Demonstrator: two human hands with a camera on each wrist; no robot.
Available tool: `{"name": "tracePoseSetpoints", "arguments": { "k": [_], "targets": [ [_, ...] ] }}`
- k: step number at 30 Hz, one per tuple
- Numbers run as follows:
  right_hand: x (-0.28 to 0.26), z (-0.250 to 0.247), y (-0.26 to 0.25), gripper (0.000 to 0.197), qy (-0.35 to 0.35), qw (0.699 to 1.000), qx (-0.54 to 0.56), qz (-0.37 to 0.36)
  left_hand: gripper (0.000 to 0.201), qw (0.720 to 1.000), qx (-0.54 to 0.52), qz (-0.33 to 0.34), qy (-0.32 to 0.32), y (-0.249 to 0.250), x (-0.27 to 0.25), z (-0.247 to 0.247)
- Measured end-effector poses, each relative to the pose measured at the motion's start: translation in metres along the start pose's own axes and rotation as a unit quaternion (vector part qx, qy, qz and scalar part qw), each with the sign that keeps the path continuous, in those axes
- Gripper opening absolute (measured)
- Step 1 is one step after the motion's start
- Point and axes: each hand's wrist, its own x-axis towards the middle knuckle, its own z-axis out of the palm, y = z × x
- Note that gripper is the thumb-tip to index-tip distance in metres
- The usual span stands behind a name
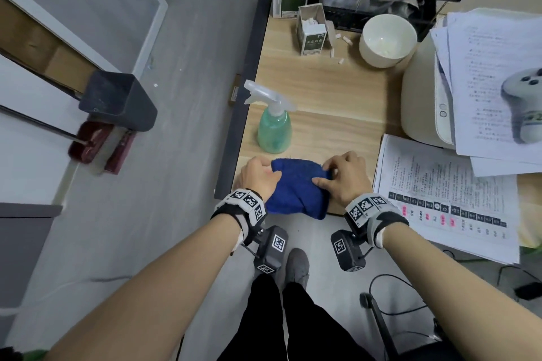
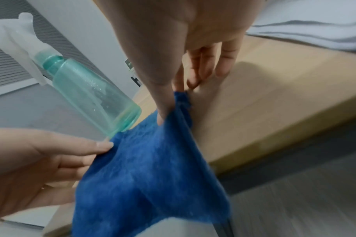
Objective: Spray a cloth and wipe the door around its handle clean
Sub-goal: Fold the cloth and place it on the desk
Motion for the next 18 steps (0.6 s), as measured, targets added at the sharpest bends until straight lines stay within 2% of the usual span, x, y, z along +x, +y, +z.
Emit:
{"name": "tracePoseSetpoints", "arguments": {
  "k": [1,2,5,8,11,15,18],
  "targets": [
    [0.003,-0.004,-0.002,0.025,-0.018,1.0,-0.003,-0.003,0.006,1.0,-0.018,-0.007,-0.011,0.001,0.0,-0.001],
    [0.005,-0.007,-0.002,0.021,-0.032,0.999,0.007,-0.01,0.012,0.999,-0.04,-0.01,-0.018,0.001,0.001,-0.001],
    [0.006,-0.013,-0.004,0.028,-0.05,0.991,0.118,-0.026,0.014,0.99,-0.136,-0.01,-0.027,0.003,-0.002,-0.007],
    [-0.001,-0.022,-0.004,0.035,-0.019,0.972,0.228,-0.042,0.005,0.977,-0.207,0.011,-0.038,0.008,-0.013,-0.021],
    [-0.003,-0.038,-0.008,0.05,0.009,0.965,0.257,-0.056,0.007,0.967,-0.248,0.037,-0.049,0.016,-0.025,-0.036],
    [-0.003,-0.068,-0.023,0.027,0.033,0.957,0.269,-0.105,0.01,0.957,-0.268,0.105,-0.032,0.034,-0.038,-0.052],
    [-0.004,-0.081,-0.026,0.025,0.061,0.946,0.28,-0.149,0.01,0.95,-0.271,0.151,-0.025,0.044,-0.044,-0.056]
  ]
}}
